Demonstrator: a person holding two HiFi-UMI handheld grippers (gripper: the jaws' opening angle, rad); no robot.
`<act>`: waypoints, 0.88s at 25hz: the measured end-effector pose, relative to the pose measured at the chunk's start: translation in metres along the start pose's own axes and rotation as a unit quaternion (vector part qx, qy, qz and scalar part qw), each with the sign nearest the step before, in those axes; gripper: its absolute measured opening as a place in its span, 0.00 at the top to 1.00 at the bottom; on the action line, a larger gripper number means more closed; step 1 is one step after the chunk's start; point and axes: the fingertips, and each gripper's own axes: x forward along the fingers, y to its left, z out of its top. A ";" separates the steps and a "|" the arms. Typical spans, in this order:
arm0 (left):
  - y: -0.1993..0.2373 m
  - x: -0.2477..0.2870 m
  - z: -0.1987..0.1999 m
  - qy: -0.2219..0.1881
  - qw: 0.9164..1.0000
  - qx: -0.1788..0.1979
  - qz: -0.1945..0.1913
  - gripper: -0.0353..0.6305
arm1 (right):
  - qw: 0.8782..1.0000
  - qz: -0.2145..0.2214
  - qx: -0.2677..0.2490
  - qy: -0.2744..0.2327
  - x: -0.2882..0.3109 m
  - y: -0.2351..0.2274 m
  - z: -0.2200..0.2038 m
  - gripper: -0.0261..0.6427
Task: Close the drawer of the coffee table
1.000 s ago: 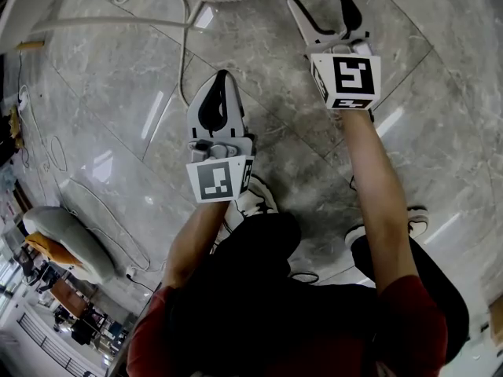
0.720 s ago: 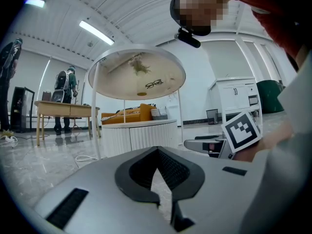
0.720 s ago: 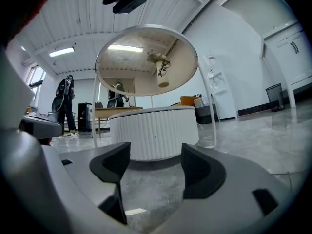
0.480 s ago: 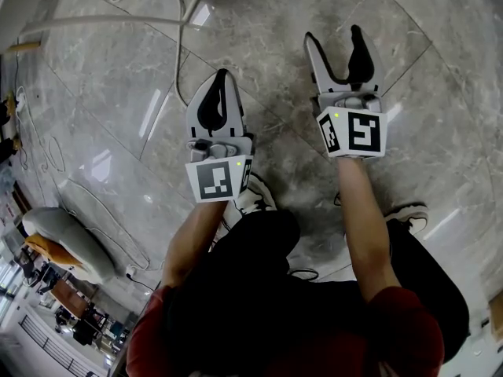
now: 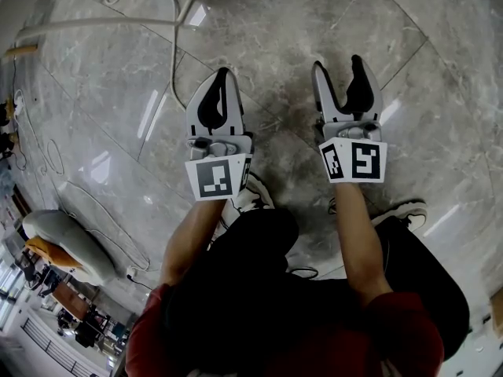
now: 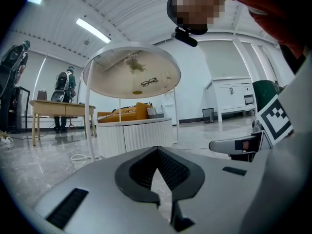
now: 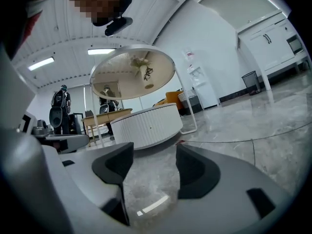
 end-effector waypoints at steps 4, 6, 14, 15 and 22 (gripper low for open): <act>-0.003 0.001 0.001 -0.001 1.000 0.001 -0.004 0.93 | 1.000 -0.008 -0.013 -0.004 -0.003 -0.003 0.000 0.67; -0.004 0.000 0.001 -0.001 1.000 0.001 -0.005 0.93 | 1.000 -0.014 -0.017 -0.006 -0.003 -0.005 0.001 0.73; -0.010 -0.001 0.002 -0.008 1.000 0.013 -0.018 0.93 | 0.998 -0.039 -0.054 -0.001 -0.004 -0.018 0.002 0.92; -0.011 -0.001 0.000 -0.002 1.000 0.022 -0.021 0.93 | 0.997 -0.040 -0.060 0.000 -0.003 -0.019 0.003 0.92; -0.009 0.002 0.043 -0.009 0.992 0.107 -0.060 0.93 | 0.989 -0.018 -0.144 0.021 0.002 -0.016 0.047 0.92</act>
